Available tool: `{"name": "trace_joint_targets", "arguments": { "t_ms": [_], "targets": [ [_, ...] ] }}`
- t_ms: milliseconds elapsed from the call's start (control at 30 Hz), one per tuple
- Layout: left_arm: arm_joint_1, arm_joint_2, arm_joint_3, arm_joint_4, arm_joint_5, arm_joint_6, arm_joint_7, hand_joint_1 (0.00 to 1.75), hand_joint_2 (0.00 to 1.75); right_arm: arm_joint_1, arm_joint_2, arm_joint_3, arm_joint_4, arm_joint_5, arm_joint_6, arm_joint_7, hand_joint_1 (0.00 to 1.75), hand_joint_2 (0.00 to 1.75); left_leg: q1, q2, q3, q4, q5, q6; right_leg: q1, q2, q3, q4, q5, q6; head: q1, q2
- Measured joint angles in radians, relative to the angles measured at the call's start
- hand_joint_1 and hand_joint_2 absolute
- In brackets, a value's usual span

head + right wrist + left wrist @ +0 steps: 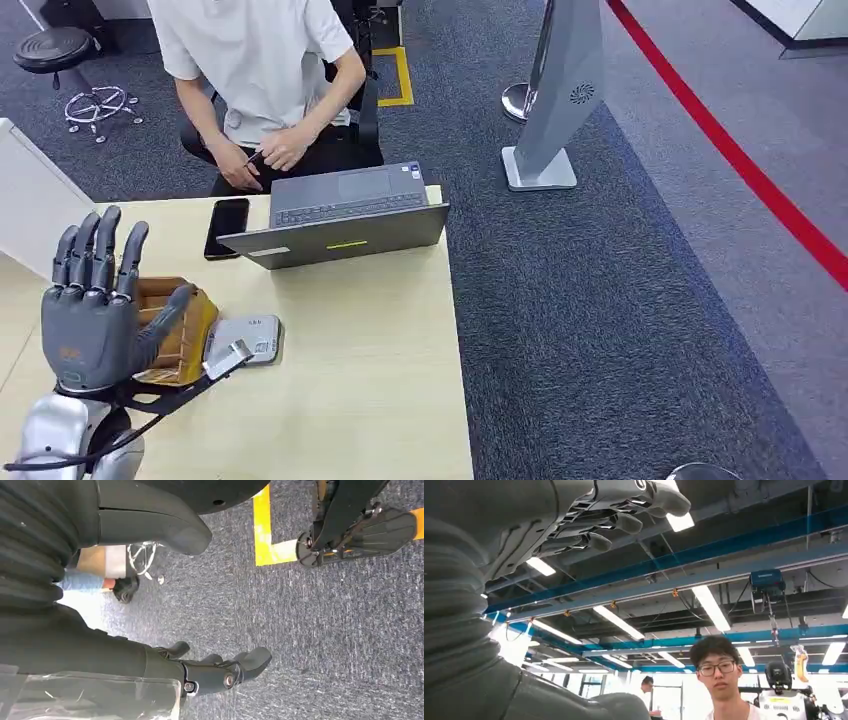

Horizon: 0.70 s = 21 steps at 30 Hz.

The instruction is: Pass the card to the sensor for recognition and then transmit it.

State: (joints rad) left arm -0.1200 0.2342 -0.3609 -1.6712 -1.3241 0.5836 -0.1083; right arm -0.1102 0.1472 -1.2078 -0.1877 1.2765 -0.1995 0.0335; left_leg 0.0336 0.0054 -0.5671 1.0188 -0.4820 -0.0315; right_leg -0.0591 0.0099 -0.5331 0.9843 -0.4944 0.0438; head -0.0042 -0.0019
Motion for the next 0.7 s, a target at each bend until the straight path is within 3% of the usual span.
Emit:
{"name": "trace_joint_targets", "arguments": {
  "t_ms": [167,300,400,433,533,700],
  "targets": [
    [0.087,0.012,0.003,-0.018,0.008,-0.015,-0.009,0.0,1.75,0.0,-0.002,-0.016,0.0,-0.021,-0.004,0.0,0.0,1.75,0.0,0.0,0.0,0.0,0.0,0.0,0.0,0.0,0.0,0.0,-0.001,0.0,0.0,0.0],
    [0.159,0.06,0.026,-0.019,0.023,-0.277,0.058,0.0,1.75,0.001,-0.006,-0.028,-0.001,-0.033,-0.005,0.0,0.0,1.75,0.0,0.0,0.0,0.0,0.0,0.0,0.0,0.0,-0.001,0.0,-0.001,0.0,0.0,0.0],
    [0.165,0.111,0.055,0.047,0.082,-0.593,0.114,0.0,1.75,0.002,-0.01,-0.03,-0.001,-0.021,-0.006,0.0,0.0,1.75,0.001,0.0,0.0,-0.001,0.0,-0.001,0.0,-0.001,-0.001,0.0,-0.001,0.0,0.0,0.0],
    [0.169,0.126,0.063,0.08,0.092,-0.631,0.107,0.0,1.75,0.002,-0.011,-0.03,-0.001,-0.019,-0.006,0.0,0.0,1.75,0.001,0.001,0.0,-0.001,0.0,-0.001,0.001,0.0,-0.001,0.0,-0.001,0.0,-0.002,0.0],
    [0.177,0.155,0.072,0.147,0.108,-0.556,0.083,0.0,1.75,0.005,-0.016,-0.03,-0.002,-0.017,-0.005,0.003,0.0,1.75,0.002,-0.001,0.0,-0.001,0.001,-0.001,0.001,-0.001,0.0,0.0,-0.001,0.0,-0.002,0.0],
    [0.203,0.18,0.072,0.155,0.126,-0.524,0.083,0.0,1.75,0.005,-0.019,-0.03,-0.002,-0.02,-0.005,0.003,0.0,1.75,0.001,-0.001,-0.001,0.0,0.0,-0.001,0.001,-0.001,0.0,0.0,-0.001,0.0,0.0,0.0]
  ]
}}
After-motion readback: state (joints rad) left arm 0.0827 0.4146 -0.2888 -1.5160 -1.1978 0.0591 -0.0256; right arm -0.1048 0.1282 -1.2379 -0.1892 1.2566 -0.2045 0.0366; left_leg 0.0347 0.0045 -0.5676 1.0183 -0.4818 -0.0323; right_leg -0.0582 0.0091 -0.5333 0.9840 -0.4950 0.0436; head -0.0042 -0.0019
